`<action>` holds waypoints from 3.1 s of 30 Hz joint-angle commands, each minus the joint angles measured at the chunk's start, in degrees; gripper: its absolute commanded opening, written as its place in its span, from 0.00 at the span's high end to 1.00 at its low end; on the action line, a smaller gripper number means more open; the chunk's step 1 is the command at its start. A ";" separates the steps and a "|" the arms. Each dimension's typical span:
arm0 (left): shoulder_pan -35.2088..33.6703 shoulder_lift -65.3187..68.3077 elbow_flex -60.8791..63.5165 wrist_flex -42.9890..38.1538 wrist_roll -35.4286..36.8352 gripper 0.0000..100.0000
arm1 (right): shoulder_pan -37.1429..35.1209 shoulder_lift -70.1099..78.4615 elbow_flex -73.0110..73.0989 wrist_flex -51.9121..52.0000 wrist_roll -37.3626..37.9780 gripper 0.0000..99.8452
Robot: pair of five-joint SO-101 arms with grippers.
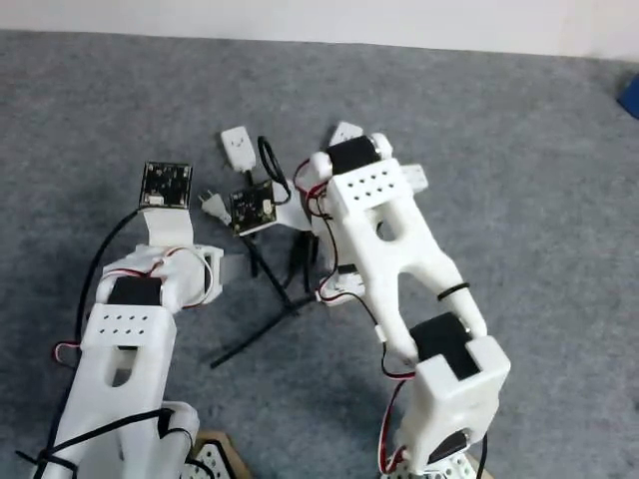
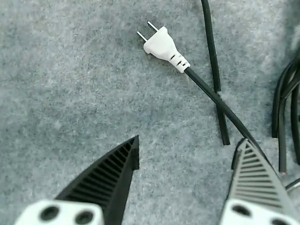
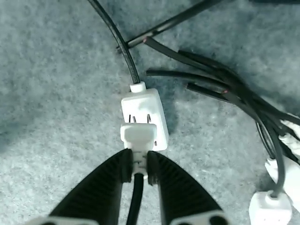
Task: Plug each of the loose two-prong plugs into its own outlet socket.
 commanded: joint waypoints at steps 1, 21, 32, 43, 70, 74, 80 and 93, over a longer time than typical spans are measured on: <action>-0.48 0.13 -2.33 -1.32 0.44 0.67 | 0.92 0.92 -0.57 -1.80 0.62 0.99; -0.48 0.13 -2.42 -1.23 0.44 0.67 | 6.37 1.71 -1.71 -2.95 1.14 0.99; -0.48 0.13 -2.42 -1.23 0.44 0.67 | 2.68 1.45 -1.63 0.13 0.88 0.99; -0.48 0.13 -2.42 -1.23 0.44 0.67 | -7.16 1.89 -1.10 2.33 -3.25 0.99; -2.07 0.13 -3.91 1.32 0.62 0.67 | -6.55 1.45 -0.13 4.70 -7.74 0.99; -2.07 0.13 -3.91 1.41 0.62 0.67 | -1.63 1.36 -5.67 4.18 -16.79 0.99; -2.07 0.13 -3.91 1.41 0.62 0.68 | 1.19 1.36 -14.37 7.25 -22.42 0.99; 2.86 0.04 -6.64 8.44 0.26 0.64 | 0.57 1.71 -14.37 6.02 -38.15 0.99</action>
